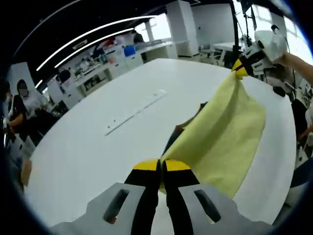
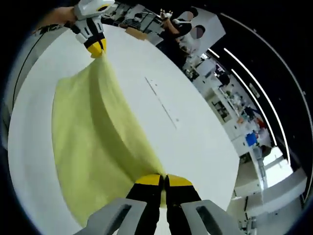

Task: Fold the garment on the visible template until the final outline fits inside the template.

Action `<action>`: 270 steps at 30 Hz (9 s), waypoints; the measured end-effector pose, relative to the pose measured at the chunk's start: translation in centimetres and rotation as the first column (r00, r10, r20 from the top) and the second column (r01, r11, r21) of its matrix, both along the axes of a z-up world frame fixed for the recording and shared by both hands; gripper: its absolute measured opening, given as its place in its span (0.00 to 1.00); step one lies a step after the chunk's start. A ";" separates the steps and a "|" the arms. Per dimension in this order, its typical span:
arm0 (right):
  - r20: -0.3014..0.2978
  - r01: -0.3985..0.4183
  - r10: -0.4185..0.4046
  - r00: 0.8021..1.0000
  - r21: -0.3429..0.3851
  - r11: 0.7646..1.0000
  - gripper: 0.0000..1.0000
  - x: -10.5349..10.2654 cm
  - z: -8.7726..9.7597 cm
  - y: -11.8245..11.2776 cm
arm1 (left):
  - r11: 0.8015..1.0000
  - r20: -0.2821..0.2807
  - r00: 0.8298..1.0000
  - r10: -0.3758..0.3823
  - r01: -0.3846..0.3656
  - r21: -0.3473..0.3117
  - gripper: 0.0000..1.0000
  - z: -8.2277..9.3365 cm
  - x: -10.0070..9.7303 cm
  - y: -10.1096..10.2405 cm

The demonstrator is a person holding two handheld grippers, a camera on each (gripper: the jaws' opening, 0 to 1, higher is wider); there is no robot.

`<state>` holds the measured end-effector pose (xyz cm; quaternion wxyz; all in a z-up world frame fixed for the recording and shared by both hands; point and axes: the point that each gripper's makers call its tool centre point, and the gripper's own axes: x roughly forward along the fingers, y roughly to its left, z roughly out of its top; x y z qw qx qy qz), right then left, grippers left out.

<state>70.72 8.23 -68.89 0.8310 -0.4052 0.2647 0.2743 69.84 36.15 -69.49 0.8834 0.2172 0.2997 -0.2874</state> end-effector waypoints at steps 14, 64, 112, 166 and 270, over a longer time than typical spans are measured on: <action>-0.156 0.049 -0.043 0.987 0.036 0.998 0.00 1.6 -6.0 -0.2 | 1.000 -0.040 0.999 0.018 -0.017 0.026 0.01 -5.4 2.2 0.2; -0.140 0.044 -0.029 0.990 0.099 0.994 0.08 1.9 -8.5 -2.6 | 0.859 0.158 0.897 -0.413 0.326 0.394 0.12 -7.1 1.9 1.8; -0.498 0.481 -0.188 0.846 0.563 0.672 0.66 -5.8 -4.9 -1.6 | 0.917 -0.062 0.994 0.095 -0.111 -0.383 0.63 -3.5 -4.2 2.8; -0.424 0.311 -0.100 0.900 0.465 0.829 0.00 -13.9 -7.6 -3.4 | 0.920 -0.153 0.987 0.048 -0.103 -0.379 0.00 -7.8 -11.6 2.6; -0.339 0.293 -0.085 0.937 0.629 0.720 0.98 -18.0 -1.3 0.7 | 0.874 -0.059 0.986 0.155 -0.165 -0.458 0.84 -0.9 -15.9 3.2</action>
